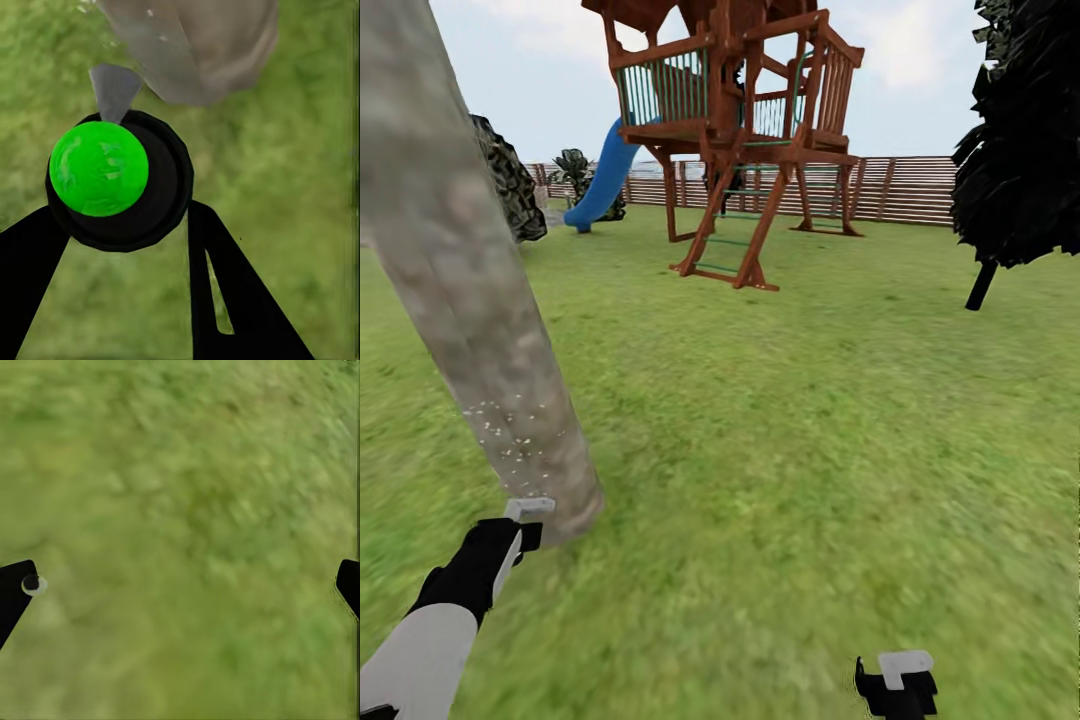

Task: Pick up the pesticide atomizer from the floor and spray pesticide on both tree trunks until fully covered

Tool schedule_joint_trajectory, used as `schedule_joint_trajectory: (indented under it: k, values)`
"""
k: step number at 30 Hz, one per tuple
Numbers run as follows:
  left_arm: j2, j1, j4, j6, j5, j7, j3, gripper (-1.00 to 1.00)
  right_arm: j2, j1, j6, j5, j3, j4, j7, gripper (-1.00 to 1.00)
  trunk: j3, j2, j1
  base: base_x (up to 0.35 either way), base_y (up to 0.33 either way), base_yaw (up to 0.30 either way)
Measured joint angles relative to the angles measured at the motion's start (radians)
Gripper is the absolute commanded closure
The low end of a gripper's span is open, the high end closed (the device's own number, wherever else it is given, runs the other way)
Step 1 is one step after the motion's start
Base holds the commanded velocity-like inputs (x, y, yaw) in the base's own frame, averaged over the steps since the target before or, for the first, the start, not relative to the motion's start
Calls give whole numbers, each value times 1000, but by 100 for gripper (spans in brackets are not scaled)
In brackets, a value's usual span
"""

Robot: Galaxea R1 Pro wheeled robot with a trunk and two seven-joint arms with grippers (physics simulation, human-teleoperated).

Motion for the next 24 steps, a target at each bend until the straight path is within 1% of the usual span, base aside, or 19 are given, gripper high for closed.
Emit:
schedule_joint_trajectory:
  k: [6, 10, 20, 24]
  values:
    - [5, 0, -2, 0, 0, 13, 0, 100, 0, 0, 0, -1, 0, 0, 0, -100, 0, 0, 0, 145, -271, 21]
    - [0, 1, -1, 0, 1, 34, -1, 100, 1, 0, 0, -1, 0, 0, 0, -100, 0, 0, 0, 144, -271, 240]
    - [-3, 1, -1, -1, 1, 37, 1, 100, 2, 0, 0, -1, 0, 0, 0, -100, 0, 0, 0, 144, -271, 274]
    - [-3, 1, 1, -2, 0, 37, -1, 100, 2, 0, 0, -1, 0, 0, 0, -100, 0, 0, 0, 144, -271, 40]
